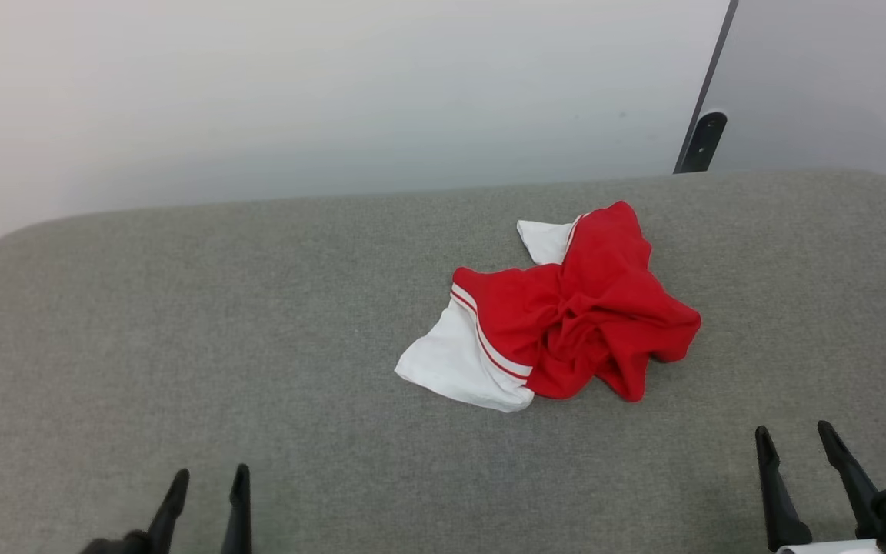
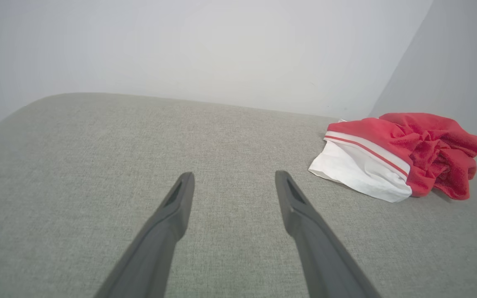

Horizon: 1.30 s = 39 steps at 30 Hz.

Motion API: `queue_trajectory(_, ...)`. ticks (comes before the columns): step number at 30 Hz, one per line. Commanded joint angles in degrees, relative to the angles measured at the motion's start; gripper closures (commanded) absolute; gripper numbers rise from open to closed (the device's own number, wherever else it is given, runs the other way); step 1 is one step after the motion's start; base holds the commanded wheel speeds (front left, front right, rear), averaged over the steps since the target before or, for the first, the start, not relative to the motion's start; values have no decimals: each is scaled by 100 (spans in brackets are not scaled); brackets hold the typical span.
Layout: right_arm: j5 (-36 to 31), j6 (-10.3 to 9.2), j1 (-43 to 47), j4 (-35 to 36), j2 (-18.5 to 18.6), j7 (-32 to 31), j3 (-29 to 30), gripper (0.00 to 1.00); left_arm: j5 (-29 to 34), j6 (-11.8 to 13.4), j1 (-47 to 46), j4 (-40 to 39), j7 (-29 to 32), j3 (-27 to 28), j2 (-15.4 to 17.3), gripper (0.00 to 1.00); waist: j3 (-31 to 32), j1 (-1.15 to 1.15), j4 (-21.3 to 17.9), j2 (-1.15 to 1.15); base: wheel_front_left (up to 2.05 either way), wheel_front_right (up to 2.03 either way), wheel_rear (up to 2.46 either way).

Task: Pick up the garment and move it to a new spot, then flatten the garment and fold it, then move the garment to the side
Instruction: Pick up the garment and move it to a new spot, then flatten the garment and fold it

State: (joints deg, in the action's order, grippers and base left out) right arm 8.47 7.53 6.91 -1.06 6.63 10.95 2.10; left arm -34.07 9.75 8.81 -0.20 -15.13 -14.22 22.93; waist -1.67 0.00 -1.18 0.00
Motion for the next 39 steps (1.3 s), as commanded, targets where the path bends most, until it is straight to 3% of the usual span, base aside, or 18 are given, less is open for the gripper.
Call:
queue_trajectory(1,-16,-8,43,38,-25,-27,-25,0,228,-59,86,2,-1,54,-76,0,42,0,-24,0,0,0,0)
queue_trajectory(6,-3,-8,-13,78,-60,-96,-211,0,1048,-202,214,-32,-1,284,-380,0,114,0,-65,0,0,0,0)
queue_trajectory(13,47,-8,-28,49,-52,-94,-316,0,1535,-488,340,2,-2,645,-771,0,167,0,-92,0,0,0,0)
queue_trajectory(26,93,-8,-49,15,-77,-73,-327,0,1870,-871,388,177,-2,1065,-1142,0,232,0,-87,0,0,0,0)
queue_trajectory(39,90,-8,-93,-29,-107,-49,-378,0,2106,-1048,389,234,-2,1233,-1356,0,262,0,-83,0,0,0,0)
